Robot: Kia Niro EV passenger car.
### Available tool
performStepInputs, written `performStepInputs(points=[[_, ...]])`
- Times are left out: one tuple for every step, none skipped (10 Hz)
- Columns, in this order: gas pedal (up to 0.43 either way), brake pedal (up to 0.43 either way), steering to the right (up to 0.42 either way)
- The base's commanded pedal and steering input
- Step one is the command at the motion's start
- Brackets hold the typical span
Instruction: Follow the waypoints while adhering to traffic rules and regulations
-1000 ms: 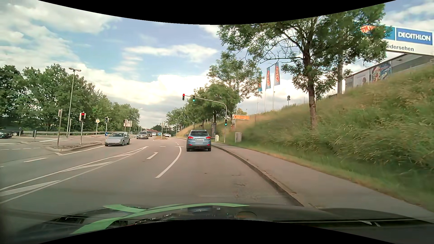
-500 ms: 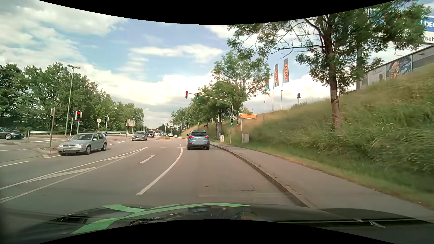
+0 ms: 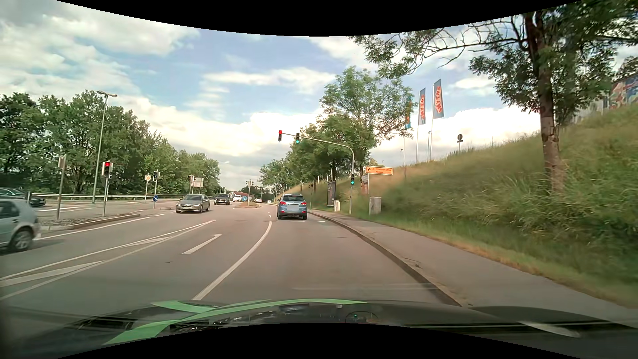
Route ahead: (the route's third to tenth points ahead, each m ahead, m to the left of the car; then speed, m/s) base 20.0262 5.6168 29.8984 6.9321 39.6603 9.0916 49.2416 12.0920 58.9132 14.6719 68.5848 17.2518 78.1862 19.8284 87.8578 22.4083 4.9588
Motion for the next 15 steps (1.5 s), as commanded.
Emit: performStepInputs(points=[[0.350, 0.000, -0.066], [0.350, 0.000, -0.066], [0.350, 0.000, -0.065], [0.350, 0.000, -0.062], [0.350, 0.000, -0.057], [0.350, 0.000, -0.052], [0.350, 0.000, -0.050], [0.350, 0.000, -0.050], [0.350, 0.000, -0.048], [0.350, 0.000, -0.046], [0.350, 0.000, -0.046], [0.350, 0.000, -0.046], [0.350, 0.000, -0.046], [0.350, 0.000, -0.046], [0.350, 0.000, -0.046]])
